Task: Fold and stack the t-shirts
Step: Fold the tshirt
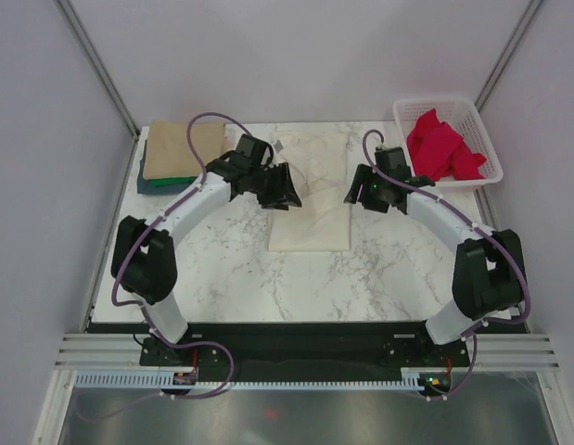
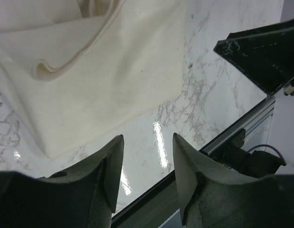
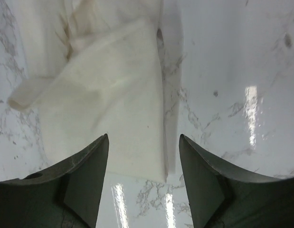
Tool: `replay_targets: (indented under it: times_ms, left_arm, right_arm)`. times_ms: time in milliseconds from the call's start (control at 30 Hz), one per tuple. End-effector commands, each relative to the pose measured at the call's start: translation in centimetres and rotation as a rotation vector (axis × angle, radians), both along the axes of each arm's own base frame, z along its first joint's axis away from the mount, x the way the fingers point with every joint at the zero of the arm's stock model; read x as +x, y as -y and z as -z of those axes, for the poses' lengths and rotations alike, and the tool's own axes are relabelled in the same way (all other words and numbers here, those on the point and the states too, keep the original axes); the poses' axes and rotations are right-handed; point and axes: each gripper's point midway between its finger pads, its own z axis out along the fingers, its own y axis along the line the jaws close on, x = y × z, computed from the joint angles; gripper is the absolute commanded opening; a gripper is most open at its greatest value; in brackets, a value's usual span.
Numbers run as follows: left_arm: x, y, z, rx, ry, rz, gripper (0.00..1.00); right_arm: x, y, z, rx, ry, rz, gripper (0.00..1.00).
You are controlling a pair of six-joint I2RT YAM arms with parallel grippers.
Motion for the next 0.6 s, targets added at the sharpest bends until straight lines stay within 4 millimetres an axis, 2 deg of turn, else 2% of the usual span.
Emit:
replay_targets:
  times_ms: [0, 33, 67, 100, 133, 167, 200, 267, 300, 333, 367, 400, 433, 467, 500, 533, 567]
  left_arm:
    - [0.6, 2.2, 1.5, -0.024, 0.05, 0.078, 0.53]
    - [0.5, 3.1, 3.0, -0.008, 0.024, 0.095, 0.53]
    - [0.7, 3.4, 3.5, 0.006, 0.023, 0.096, 0.53]
    - [1.2, 3.9, 3.5, 0.01, 0.032, 0.097, 0.53]
    - [1.5, 4.0, 5.4, 0.039, -0.001, 0.097, 0.53]
    - [2.2, 3.6, 6.2, 0.075, -0.001, 0.074, 0.53]
    - [3.4, 3.7, 6.1, 0.097, 0.018, 0.058, 0.52]
    - [5.0, 2.7, 8.9, 0.189, 0.0, 0.031, 0.53]
    - [6.7, 3.0, 7.9, 0.189, 0.034, 0.02, 0.52]
    - [8.0, 2.4, 8.2, 0.211, 0.038, 0.006, 0.52]
    - [8.1, 1.1, 11.9, 0.296, -0.053, -0.009, 0.52]
    - [10.9, 1.4, 9.6, 0.282, 0.005, -0.037, 0.52]
    - [12.4, 0.0, 9.8, 0.307, -0.002, -0.075, 0.52]
    - [13.2, -0.5, 9.7, 0.314, -0.01, -0.09, 0.53]
    - [14.4, -1.1, 7.4, 0.294, 0.028, -0.117, 0.55]
    - [14.8, -1.7, 6.1, 0.291, 0.053, -0.137, 0.56]
    - [14.7, -2.0, 3.3, 0.276, 0.099, -0.15, 0.57]
  right_arm:
    - [-1.9, -2.6, 0.1, 0.157, 0.06, -0.107, 0.68]
    - [-2.4, -2.7, 0.5, 0.169, 0.052, -0.113, 0.67]
    - [-3.5, -2.7, 1.6, 0.177, 0.017, -0.121, 0.67]
    - [-4.0, -2.6, 1.8, 0.181, 0.013, -0.123, 0.67]
    - [-4.4, -2.6, 2.0, 0.184, 0.009, -0.128, 0.66]
    - [-5.4, -2.4, 2.9, 0.181, -0.013, -0.129, 0.66]
    - [-5.7, -2.3, 2.4, 0.185, 0.003, -0.129, 0.66]
    - [-6.5, -2.0, 2.5, 0.179, 0.005, -0.136, 0.66]
    - [-7.2, -1.8, 2.4, 0.176, 0.004, -0.141, 0.67]
    - [-7.5, -1.8, 2.4, 0.172, 0.006, -0.147, 0.67]
    - [-8.0, -1.5, 2.5, 0.165, 0.002, -0.152, 0.67]
    - [-8.4, -1.5, 2.0, 0.168, 0.013, -0.16, 0.67]
    - [-8.5, -1.5, 1.9, 0.167, 0.017, -0.164, 0.68]
    - [-8.9, -1.4, 2.0, 0.167, 0.016, -0.167, 0.68]
    - [-9.1, -1.4, 1.7, 0.172, 0.026, -0.172, 0.7]
    - [-9.4, -1.3, 1.8, 0.173, 0.026, -0.173, 0.74]
    - [-9.7, -1.3, 2.2, 0.175, 0.019, -0.175, 0.78]
